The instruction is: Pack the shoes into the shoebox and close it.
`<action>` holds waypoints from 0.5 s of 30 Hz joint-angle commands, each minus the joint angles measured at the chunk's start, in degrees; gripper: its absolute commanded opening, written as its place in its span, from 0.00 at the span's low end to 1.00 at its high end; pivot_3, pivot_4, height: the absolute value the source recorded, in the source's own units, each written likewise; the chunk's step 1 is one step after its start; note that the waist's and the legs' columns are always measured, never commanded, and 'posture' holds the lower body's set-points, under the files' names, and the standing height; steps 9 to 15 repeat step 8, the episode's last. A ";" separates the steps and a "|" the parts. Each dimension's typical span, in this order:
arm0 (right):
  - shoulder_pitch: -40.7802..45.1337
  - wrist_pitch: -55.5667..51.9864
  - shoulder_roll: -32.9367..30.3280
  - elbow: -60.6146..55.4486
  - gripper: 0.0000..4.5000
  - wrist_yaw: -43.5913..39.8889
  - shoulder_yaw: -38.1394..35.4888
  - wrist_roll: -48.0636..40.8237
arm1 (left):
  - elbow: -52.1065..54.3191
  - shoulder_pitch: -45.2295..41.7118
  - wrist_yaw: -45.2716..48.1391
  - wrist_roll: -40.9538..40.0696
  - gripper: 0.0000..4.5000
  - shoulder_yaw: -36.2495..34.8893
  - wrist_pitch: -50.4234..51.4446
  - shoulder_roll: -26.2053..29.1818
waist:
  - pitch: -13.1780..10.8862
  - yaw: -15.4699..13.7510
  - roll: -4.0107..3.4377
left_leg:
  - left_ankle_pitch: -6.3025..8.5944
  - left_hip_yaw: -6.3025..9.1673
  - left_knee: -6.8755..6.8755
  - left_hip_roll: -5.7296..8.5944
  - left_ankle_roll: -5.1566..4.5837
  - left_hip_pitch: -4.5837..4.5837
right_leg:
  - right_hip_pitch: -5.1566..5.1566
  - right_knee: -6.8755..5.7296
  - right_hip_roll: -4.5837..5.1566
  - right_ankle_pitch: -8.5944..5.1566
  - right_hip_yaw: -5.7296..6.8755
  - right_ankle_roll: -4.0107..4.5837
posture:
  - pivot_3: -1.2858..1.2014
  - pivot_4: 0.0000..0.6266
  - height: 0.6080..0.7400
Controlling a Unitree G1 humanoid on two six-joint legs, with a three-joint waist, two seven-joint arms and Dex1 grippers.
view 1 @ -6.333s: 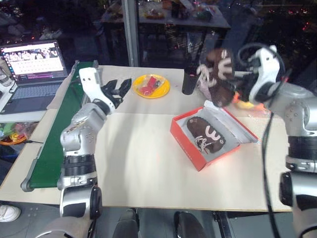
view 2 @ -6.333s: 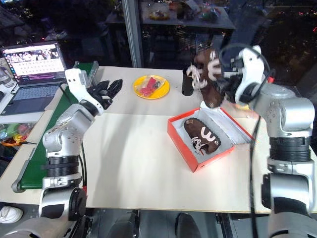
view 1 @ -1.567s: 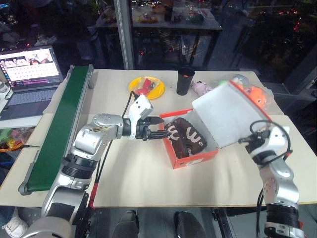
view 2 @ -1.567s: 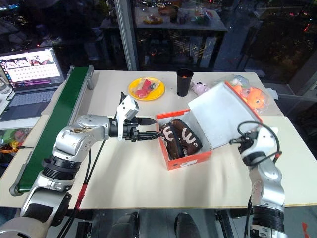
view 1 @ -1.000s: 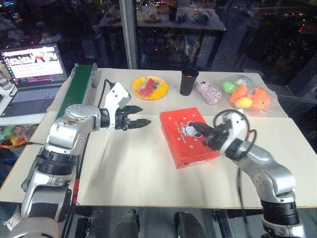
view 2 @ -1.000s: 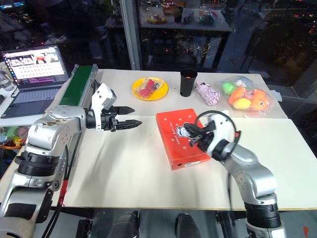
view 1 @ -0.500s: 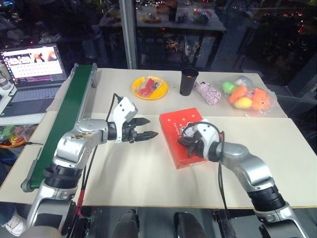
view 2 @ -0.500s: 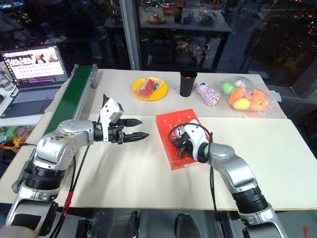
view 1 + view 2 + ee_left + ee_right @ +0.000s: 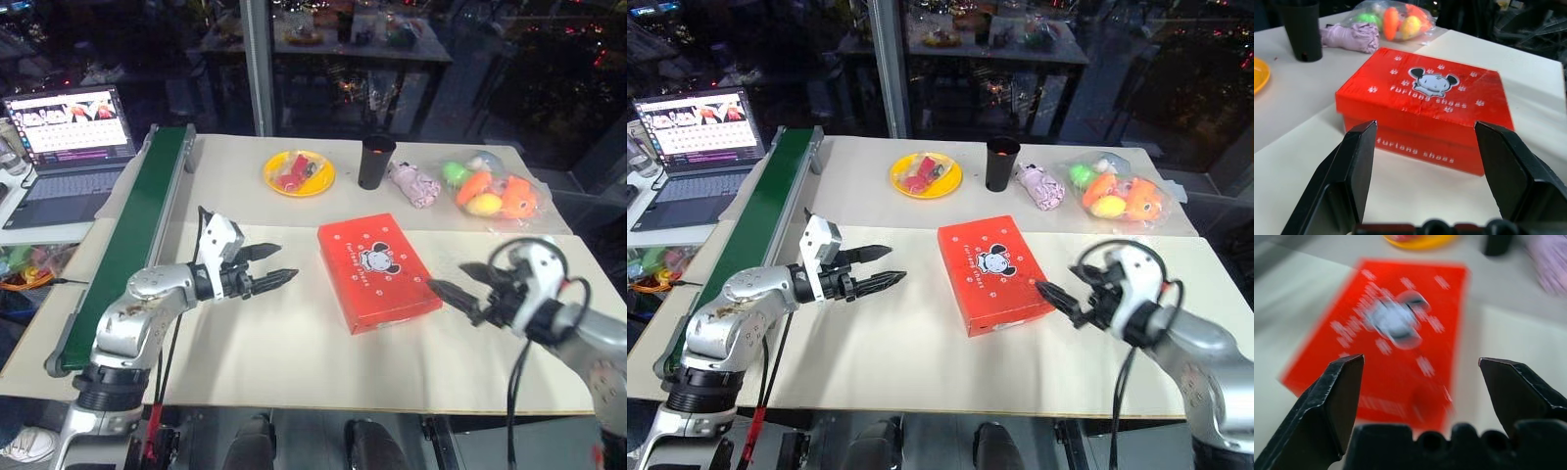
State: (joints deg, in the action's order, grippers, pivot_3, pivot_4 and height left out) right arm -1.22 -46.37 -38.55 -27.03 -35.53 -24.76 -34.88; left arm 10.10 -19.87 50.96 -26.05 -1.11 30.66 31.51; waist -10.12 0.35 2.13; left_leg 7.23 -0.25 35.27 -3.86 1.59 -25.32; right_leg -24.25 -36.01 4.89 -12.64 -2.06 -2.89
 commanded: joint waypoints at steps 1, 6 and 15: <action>-4.24 6.94 3.45 0.77 0.99 2.23 -3.92 2.59 | 0.98 3.16 -1.42 1.14 0.75 -0.62 -3.95 -0.84 | 0.07 0.05 0.02 | 0.00 0.00 0.00 -0.01 0.00 0.06 | 0.06 0.00 0.00 0.00 0.01 0.00 | 0.52 0.24 0.97; -8.68 16.69 9.68 5.59 0.99 5.00 -1.90 7.88 | -4.24 8.08 -5.95 6.12 0.75 0.04 -12.06 -4.52 | 0.09 0.23 -0.01 | 0.01 -0.03 0.02 0.00 0.01 0.12 | 0.10 0.05 0.00 -0.01 -0.04 0.00 | 0.52 0.24 0.97; -9.29 19.36 11.24 7.07 0.99 5.22 -0.38 9.43 | -5.47 9.32 -7.43 8.25 0.75 0.55 -14.68 -5.52 | 0.09 0.31 -0.01 | 0.01 -0.05 0.01 -0.01 0.01 0.12 | 0.07 0.04 0.00 -0.01 -0.05 0.00 | 0.52 0.24 0.97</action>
